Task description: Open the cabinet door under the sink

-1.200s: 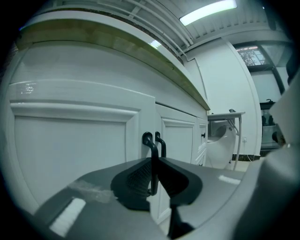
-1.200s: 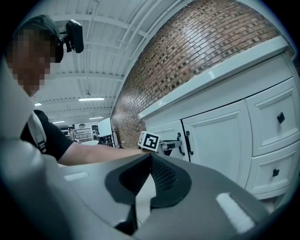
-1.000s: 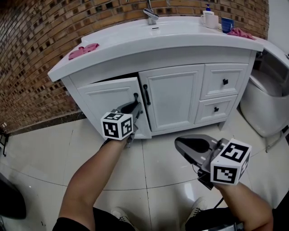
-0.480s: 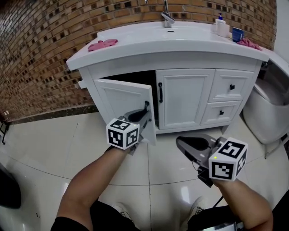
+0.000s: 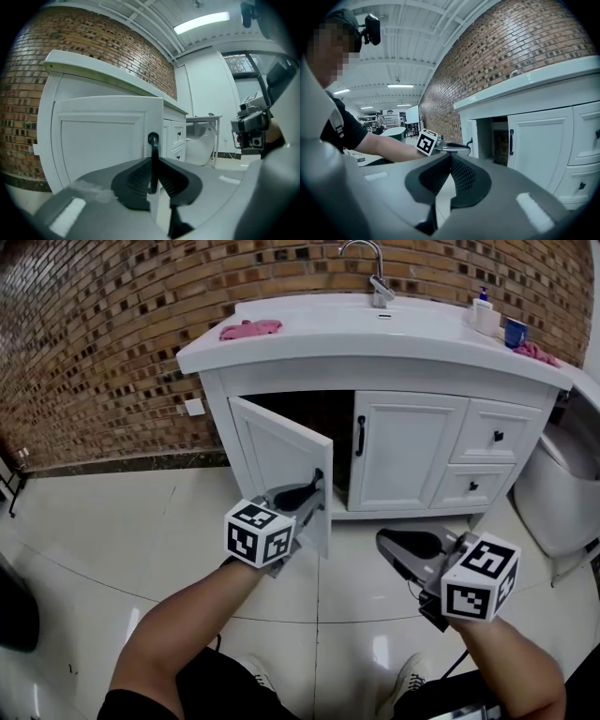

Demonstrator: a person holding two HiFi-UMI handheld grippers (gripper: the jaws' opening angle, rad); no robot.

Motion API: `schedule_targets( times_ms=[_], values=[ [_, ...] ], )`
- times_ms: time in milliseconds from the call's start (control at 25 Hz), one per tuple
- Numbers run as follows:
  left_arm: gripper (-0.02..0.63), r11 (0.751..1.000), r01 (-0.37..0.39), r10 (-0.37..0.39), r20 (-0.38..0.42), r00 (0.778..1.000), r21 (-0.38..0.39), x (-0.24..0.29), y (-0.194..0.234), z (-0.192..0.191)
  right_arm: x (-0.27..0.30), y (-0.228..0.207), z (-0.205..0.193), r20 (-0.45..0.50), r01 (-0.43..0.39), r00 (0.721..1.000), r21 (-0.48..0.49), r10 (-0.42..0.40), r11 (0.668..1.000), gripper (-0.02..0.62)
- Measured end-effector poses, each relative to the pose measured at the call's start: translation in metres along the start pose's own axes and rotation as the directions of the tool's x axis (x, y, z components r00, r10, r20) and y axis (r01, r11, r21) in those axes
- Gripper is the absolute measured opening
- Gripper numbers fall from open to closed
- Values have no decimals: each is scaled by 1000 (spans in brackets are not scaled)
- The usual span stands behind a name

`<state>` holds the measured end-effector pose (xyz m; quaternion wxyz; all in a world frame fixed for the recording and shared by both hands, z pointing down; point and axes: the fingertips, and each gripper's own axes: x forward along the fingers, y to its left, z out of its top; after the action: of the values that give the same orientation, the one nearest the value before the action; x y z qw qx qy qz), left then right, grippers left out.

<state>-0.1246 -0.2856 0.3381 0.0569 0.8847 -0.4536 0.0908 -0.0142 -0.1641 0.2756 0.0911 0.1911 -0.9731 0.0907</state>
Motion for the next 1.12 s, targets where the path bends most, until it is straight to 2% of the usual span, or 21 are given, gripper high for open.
schedule_targets(
  times_ms=[200,800,1000,1120],
  values=[
    [46,1000,-9,9,-15,1000,0,-22,1,-5,-1,4,1,10,-8,1000,1,8,1000,8],
    [46,997,-73,74,44,996,-34,-111,24,-21,3,-4,-5,51,-41,998,80,37,996,7],
    [46,993,-110,111,47,993,-40,-136,39,-25,0,1,2,84,-16,996,37,13,999,9],
    [46,989,-139,142,48,989,-54,-153,51,-29,-3,8,5,102,-37,994,25,34,999,18]
  ],
)
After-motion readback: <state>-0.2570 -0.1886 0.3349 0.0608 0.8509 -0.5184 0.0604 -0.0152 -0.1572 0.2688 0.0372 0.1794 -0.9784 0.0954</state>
